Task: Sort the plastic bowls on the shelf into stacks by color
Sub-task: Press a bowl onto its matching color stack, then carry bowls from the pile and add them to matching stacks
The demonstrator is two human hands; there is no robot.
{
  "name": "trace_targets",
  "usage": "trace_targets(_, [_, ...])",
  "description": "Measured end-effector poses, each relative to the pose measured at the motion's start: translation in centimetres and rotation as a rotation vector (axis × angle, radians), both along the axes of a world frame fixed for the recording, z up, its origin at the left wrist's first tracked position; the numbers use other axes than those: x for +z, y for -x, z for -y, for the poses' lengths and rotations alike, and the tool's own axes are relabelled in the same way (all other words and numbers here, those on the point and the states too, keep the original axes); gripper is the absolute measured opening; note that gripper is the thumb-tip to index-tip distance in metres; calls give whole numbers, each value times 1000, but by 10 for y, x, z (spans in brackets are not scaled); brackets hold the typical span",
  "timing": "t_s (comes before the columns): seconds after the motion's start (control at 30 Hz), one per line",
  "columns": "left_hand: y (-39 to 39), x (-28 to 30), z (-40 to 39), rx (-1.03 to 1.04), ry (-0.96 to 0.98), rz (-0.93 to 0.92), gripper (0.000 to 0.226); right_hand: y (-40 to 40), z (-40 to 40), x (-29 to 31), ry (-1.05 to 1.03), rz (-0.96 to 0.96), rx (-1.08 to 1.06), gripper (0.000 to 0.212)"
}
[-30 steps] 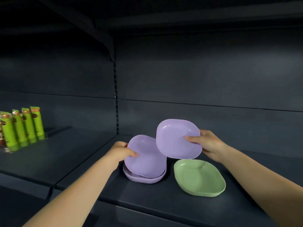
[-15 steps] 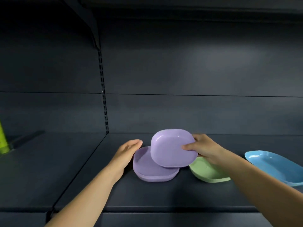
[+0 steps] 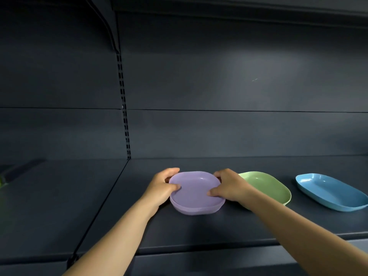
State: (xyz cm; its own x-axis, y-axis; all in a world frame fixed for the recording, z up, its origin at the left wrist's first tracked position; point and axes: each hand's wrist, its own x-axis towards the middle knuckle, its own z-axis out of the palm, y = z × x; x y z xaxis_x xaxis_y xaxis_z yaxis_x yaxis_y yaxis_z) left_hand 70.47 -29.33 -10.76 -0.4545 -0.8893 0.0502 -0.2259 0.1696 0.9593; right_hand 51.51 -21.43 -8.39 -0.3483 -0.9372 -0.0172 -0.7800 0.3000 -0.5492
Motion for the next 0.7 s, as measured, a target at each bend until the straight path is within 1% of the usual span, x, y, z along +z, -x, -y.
trace_targets(0.1, [-1,1,1,-2,-4,-5,57,2,-2,3,21,-3,-2,32])
trace_targets(0.17, [-1,4,2,7,-9,-7,54,4,-6,8,75,-11,8,27])
trace_targets(0.2, [0,8,3,15,11,5,52,7,-10,12,109,-9,18,29])
trace_targets(0.27, [4,19,3,31,94,67,49,18,-20,23,198,-32,22,48])
trace_targets(0.33, [15,37,0,25,194,159,46,38,-37,35,271,-153,31,52])
trace_targets(0.43, [41,60,-11,-50,350,295,42,70,-62,47,262,-360,33,52])
trace_targets(0.53, [85,78,-33,-128,480,400,42,110,-96,55,245,-460,10,57])
trace_targets(0.7, [179,91,-85,-196,583,493,46,186,-166,66,193,-603,-10,58])
